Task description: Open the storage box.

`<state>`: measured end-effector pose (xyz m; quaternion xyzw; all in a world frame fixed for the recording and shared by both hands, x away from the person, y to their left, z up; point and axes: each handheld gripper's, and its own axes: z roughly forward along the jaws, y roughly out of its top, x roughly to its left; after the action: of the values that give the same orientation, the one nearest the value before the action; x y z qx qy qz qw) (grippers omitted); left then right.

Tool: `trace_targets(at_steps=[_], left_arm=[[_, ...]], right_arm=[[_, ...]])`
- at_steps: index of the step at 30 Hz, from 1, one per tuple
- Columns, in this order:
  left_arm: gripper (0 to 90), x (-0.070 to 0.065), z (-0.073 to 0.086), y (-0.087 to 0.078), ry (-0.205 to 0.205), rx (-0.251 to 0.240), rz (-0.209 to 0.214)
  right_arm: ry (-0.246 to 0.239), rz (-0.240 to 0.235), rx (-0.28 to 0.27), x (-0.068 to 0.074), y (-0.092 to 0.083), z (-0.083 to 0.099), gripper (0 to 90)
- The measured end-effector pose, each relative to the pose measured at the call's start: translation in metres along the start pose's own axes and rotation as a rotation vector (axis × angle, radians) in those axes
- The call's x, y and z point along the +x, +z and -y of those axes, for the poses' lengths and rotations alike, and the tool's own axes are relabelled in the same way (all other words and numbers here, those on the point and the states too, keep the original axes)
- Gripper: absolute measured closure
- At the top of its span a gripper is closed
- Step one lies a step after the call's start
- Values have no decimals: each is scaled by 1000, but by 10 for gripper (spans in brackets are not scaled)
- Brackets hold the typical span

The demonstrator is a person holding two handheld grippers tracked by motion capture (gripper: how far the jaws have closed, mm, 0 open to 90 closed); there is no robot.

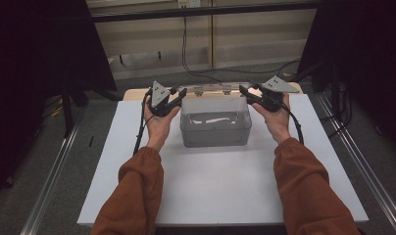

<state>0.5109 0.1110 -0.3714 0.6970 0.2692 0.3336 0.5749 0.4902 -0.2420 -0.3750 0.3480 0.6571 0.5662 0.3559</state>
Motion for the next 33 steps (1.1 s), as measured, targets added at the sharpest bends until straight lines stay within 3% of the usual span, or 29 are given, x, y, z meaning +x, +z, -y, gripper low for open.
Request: trace_targets(at_steps=[15,27,33], left_arm=[[678,7,1,14,2,9,-12],[682,14,1,24,20,38,-16],[684,17,5,29,1,57,-27]], right_arm=[[-18,11,2,-3,13,-5,557],[0,20,22,-8,24,-3,545],[23,11,19,-12,31,0,551]])
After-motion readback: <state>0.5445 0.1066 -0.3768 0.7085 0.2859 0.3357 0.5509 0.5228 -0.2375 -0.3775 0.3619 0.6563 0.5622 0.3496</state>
